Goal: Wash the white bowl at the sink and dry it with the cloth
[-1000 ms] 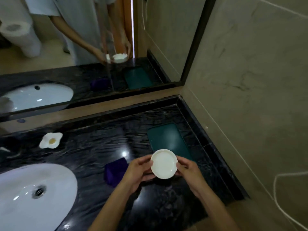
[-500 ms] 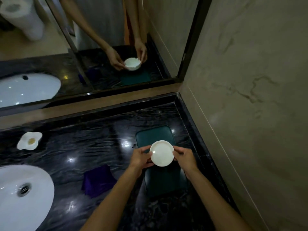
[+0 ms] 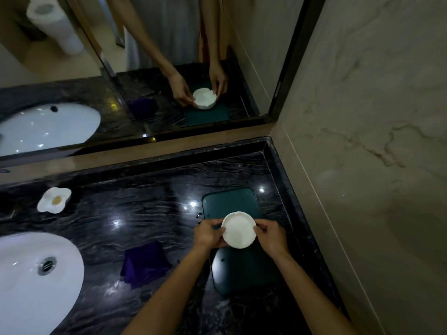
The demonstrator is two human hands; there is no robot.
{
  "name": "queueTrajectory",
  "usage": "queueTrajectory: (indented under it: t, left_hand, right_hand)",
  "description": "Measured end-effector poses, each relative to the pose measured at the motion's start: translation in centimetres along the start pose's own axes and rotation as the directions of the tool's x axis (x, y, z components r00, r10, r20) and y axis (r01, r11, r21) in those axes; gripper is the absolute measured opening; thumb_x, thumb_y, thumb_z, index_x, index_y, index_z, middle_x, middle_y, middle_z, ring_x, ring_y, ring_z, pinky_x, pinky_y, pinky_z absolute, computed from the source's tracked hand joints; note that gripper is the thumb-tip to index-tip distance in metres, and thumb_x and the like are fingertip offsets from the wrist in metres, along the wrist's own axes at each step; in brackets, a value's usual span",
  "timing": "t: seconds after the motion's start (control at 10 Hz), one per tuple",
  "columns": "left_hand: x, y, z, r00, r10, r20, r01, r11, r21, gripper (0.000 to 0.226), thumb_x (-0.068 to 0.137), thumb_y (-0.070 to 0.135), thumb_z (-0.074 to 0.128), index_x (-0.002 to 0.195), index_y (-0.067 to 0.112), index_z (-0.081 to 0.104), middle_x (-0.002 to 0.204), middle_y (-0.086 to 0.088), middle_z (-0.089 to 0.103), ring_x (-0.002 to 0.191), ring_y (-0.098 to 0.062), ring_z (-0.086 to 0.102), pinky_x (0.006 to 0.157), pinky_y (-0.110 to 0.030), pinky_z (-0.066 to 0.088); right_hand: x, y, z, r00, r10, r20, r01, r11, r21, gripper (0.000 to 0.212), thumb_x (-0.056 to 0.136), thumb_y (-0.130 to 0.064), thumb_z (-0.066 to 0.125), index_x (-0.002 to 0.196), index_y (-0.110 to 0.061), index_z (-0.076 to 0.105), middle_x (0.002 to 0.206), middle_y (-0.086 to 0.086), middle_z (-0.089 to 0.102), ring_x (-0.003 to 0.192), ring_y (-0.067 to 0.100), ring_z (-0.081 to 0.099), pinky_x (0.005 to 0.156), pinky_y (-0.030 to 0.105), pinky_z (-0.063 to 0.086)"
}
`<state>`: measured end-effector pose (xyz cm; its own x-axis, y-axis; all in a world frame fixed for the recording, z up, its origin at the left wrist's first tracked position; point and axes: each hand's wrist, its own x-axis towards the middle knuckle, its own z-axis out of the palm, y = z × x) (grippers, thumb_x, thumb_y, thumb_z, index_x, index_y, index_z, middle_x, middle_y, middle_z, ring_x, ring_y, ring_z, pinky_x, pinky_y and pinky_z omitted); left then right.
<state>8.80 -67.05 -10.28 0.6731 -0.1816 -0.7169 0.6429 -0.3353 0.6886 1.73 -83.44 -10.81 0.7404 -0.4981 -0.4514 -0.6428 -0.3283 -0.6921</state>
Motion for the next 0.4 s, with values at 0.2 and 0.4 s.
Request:
queueTrajectory:
  t: [0.2,0.4]
  left_hand:
    - [-0.6,-1.0,-1.3,0.992,0.096,-0.086,-0.089,0.993,0.081,0.045,0.096,0.014,0.065,0.139,0.007,0.056,0.122,-0.024,0.063,0.059,-0.026,0.066,0.045,-0.031,0.06]
    - [-4.3,-2.6,-5.2,0.942,0.297,-0.157,-0.262,0.942,0.208,0.028,0.099,0.022,0.058,0.072,0.018,0.064,0.067,-0.002,0.065,0.06,-0.015,0.061,0.07,-0.039,0.061]
  right_hand:
    - [0.9,1.4,-0.6,0.997,0.066,0.04,-0.071,0.988,0.14,0.018,0.088,-0.017,0.071,0.105,-0.011,0.072,0.098,0.014,0.076,0.08,0.027,0.07,0.074,0.04,0.059]
    - [-1.8,-0.8,-1.4,0.998,-0.031,-0.052,0.037,0.993,0.111,0.012,0.095,-0.03,0.062,0.091,-0.021,0.069,0.095,0.007,0.074,0.092,0.027,0.07,0.08,0.04,0.057]
